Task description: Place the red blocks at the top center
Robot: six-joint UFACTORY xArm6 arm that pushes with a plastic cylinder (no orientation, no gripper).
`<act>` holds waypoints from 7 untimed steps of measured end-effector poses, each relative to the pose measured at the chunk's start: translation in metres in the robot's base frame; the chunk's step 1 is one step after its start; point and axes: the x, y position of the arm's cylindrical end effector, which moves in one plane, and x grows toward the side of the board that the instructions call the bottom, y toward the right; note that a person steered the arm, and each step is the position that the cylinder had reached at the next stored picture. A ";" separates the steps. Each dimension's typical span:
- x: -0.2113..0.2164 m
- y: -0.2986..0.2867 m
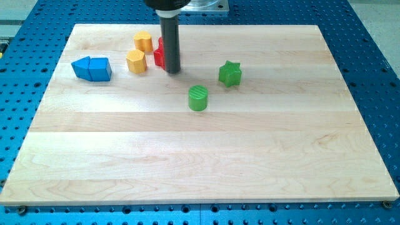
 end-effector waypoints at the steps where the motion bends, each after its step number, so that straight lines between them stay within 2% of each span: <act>1: 0.000 -0.003; 2: 0.017 -0.025; 3: -0.002 -0.033; 5: -0.063 0.003; 6: -0.050 -0.017; 7: -0.045 -0.068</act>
